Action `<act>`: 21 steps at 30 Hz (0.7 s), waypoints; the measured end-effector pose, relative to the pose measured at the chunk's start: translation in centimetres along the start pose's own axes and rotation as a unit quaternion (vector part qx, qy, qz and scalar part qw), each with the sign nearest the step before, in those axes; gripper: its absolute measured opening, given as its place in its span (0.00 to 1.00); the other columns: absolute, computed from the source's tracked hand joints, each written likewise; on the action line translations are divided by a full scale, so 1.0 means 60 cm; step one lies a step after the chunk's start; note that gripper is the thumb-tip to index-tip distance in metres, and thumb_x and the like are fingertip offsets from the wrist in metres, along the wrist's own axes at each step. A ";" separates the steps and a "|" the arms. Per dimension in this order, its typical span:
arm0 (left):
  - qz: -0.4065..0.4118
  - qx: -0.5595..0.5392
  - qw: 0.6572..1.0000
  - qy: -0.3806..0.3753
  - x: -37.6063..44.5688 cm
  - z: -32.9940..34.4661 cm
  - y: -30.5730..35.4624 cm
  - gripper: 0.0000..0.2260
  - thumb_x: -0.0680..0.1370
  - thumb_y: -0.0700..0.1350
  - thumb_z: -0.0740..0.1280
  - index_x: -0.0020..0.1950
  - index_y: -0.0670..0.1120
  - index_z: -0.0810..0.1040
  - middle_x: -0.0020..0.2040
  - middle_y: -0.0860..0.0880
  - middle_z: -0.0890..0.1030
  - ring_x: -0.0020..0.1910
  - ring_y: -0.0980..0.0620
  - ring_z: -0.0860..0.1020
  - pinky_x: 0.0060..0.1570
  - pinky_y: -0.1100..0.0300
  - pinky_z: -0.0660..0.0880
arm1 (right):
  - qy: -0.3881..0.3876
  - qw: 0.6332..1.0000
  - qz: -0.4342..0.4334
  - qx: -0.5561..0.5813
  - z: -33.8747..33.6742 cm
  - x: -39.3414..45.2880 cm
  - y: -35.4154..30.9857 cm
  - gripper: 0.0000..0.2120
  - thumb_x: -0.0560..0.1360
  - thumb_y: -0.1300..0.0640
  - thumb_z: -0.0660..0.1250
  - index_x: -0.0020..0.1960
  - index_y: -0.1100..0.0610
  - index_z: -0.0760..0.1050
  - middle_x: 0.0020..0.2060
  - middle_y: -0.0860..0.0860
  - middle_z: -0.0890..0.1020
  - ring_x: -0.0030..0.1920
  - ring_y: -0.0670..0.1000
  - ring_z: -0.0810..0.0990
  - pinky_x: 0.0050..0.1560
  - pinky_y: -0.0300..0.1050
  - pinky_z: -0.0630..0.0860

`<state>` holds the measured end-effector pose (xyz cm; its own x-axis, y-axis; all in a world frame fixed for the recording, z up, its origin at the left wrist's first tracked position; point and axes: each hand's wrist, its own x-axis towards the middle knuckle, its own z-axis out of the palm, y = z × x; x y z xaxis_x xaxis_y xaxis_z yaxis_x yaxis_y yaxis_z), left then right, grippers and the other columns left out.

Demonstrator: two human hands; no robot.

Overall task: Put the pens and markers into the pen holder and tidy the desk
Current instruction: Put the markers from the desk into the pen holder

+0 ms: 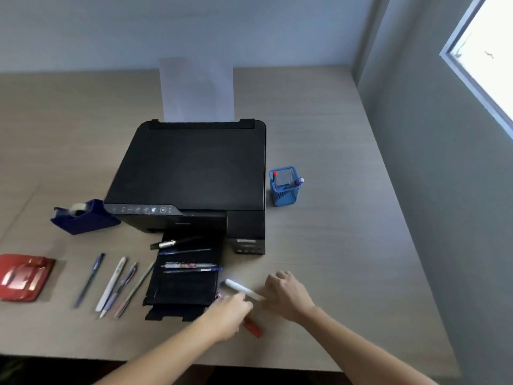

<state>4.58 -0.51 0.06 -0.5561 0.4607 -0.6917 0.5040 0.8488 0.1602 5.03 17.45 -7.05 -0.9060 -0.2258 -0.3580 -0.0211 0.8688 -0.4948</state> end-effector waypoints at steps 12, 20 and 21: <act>0.078 -0.148 0.958 0.235 0.012 -0.075 0.025 0.09 0.79 0.46 0.64 0.56 0.44 0.71 0.51 0.45 0.79 0.49 0.45 0.80 0.49 0.52 0.75 | 0.201 0.960 0.151 0.121 -0.127 -0.014 0.131 0.08 0.76 0.67 0.62 0.42 0.56 0.69 0.32 0.53 0.78 0.32 0.55 0.75 0.30 0.44 0.69; 0.083 -0.296 0.793 0.526 0.099 -0.356 0.037 0.06 0.77 0.37 0.64 0.49 0.44 0.68 0.35 0.51 0.86 0.26 0.61 0.77 0.31 0.70 0.72 | 0.445 0.859 0.070 0.244 -0.333 0.091 0.074 0.03 0.77 0.63 0.64 0.47 0.60 0.76 0.33 0.54 0.82 0.31 0.53 0.77 0.32 0.34 0.71; 0.058 -0.301 0.802 0.512 0.126 -0.370 0.031 0.05 0.77 0.36 0.63 0.46 0.43 0.69 0.35 0.49 0.85 0.29 0.60 0.79 0.32 0.65 0.75 | 0.437 0.866 0.067 0.232 -0.343 0.111 0.066 0.03 0.77 0.62 0.64 0.47 0.61 0.76 0.34 0.55 0.82 0.33 0.54 0.77 0.34 0.40 0.72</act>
<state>-13.36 10.35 10.75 -0.9352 0.2557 0.2451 0.3529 0.6145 0.7056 -9.82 28.47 4.90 -0.8655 0.4593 0.1999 0.0968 0.5449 -0.8329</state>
